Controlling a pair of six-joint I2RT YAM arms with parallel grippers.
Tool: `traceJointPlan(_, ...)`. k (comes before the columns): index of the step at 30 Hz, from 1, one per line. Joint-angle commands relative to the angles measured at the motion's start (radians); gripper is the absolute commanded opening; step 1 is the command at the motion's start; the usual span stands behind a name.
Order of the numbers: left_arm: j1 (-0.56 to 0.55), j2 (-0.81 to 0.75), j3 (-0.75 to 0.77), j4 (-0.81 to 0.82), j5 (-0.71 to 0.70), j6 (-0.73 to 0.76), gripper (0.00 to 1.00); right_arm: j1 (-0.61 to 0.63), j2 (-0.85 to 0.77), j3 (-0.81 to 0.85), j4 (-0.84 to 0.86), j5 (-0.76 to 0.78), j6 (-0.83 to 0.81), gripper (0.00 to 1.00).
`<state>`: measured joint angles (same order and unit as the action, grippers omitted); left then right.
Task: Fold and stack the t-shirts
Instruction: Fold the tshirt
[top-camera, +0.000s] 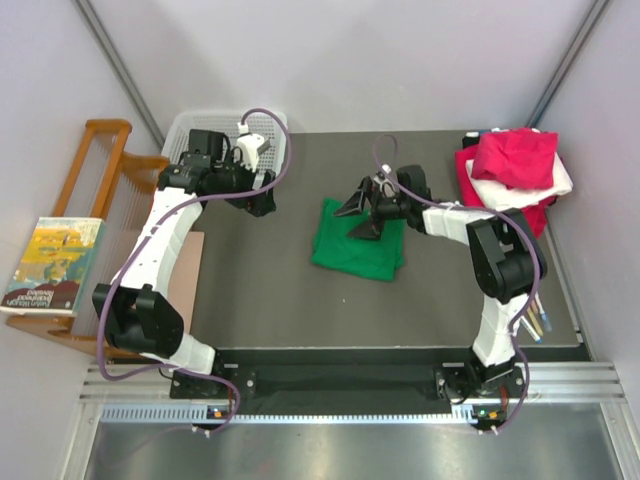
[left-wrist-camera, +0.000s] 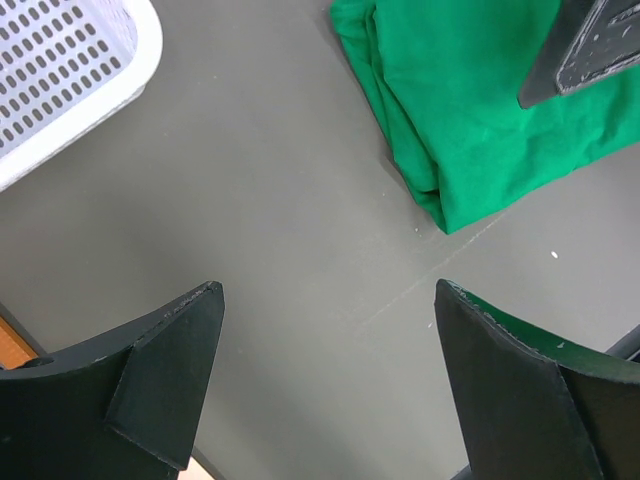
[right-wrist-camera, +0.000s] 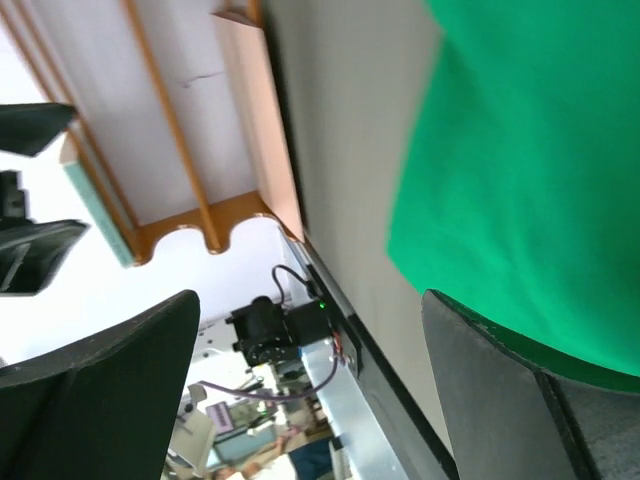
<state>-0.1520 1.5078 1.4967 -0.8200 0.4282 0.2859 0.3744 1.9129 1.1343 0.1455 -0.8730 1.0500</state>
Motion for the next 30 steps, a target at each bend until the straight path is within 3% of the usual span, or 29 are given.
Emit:
traceJointPlan(1,0.0,-0.027,0.053,0.001,0.024,-0.011,0.91,0.009,0.038,0.053,0.092,-0.027,0.03,0.92)
traceJointPlan(8,0.0,-0.04,0.054,-0.008,0.011,0.001,0.91,-0.005,0.247,0.03,0.221,-0.032,0.06,0.92)
traceJointPlan(13,0.0,-0.046,0.059,-0.013,0.009,0.004,0.91,-0.003,0.256,0.021,0.302,-0.044,0.123,0.92)
traceJointPlan(19,0.0,-0.046,0.056,-0.013,0.018,0.004,0.91,-0.002,0.15,0.197,0.142,-0.055,0.05,0.93)
traceJointPlan(23,0.0,-0.043,0.06,-0.013,0.026,-0.007,0.91,-0.002,0.234,0.356,0.089,-0.066,0.054,0.93)
traceJointPlan(30,0.0,-0.046,0.069,-0.018,0.017,-0.004,0.91,-0.002,0.397,0.407,0.141,-0.069,0.116,0.93)
